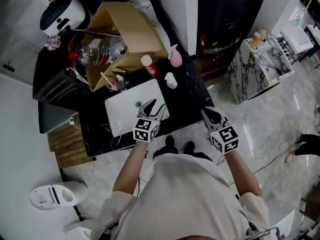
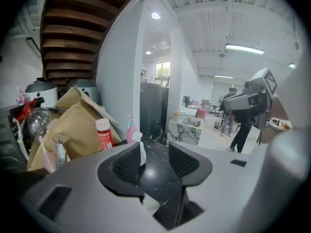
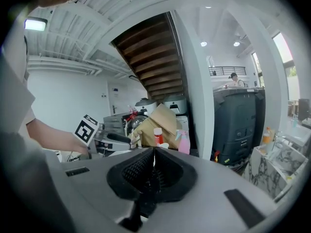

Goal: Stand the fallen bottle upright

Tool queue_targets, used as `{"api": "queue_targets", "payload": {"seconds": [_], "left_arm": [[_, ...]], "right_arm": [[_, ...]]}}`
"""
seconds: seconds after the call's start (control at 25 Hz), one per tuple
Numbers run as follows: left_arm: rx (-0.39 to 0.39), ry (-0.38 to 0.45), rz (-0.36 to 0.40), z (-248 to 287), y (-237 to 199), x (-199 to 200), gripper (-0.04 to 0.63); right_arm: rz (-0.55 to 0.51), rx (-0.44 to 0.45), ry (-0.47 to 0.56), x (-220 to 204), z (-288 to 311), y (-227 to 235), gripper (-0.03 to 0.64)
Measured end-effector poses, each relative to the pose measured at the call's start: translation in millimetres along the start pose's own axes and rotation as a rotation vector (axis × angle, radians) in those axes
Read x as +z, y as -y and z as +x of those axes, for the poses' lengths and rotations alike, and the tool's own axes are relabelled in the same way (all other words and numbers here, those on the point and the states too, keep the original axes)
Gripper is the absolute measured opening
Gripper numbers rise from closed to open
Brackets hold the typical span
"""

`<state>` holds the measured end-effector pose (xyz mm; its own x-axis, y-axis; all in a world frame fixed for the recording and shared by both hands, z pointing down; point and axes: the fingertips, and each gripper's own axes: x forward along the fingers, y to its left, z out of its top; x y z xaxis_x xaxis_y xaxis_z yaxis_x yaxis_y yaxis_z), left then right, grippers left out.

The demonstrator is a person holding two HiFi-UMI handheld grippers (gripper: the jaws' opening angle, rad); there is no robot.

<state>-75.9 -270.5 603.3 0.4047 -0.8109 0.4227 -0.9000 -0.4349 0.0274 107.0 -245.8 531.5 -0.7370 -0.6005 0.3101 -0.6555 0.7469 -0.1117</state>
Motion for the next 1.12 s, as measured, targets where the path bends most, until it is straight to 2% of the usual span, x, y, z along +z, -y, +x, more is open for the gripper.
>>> {"api": "queue_targets", "payload": {"seconds": [0.36, 0.56, 0.72, 0.84, 1.12], "left_arm": [[0.003, 0.094, -0.005, -58.3, 0.8, 34.4, 0.130], [0.079, 0.132, 0.009, -87.6, -26.0, 42.9, 0.081], [0.103, 0.171, -0.025, -112.4, -38.8, 49.6, 0.044], [0.095, 0.208, -0.040, -128.5, -42.1, 58.6, 0.009], [0.062, 0.213, -0.057, -140.0, -51.3, 61.6, 0.006]], "right_arm": [[-0.035, 0.013, 0.036, 23.3, 8.6, -11.1, 0.032], [-0.036, -0.004, 0.055, 34.2, 21.7, -24.2, 0.032], [-0.046, -0.016, 0.073, 48.7, 23.3, -36.3, 0.032], [-0.058, -0.026, 0.084, 58.3, 24.0, -40.5, 0.032], [-0.105, -0.042, 0.126, 75.1, 19.7, -54.1, 0.032]]}}
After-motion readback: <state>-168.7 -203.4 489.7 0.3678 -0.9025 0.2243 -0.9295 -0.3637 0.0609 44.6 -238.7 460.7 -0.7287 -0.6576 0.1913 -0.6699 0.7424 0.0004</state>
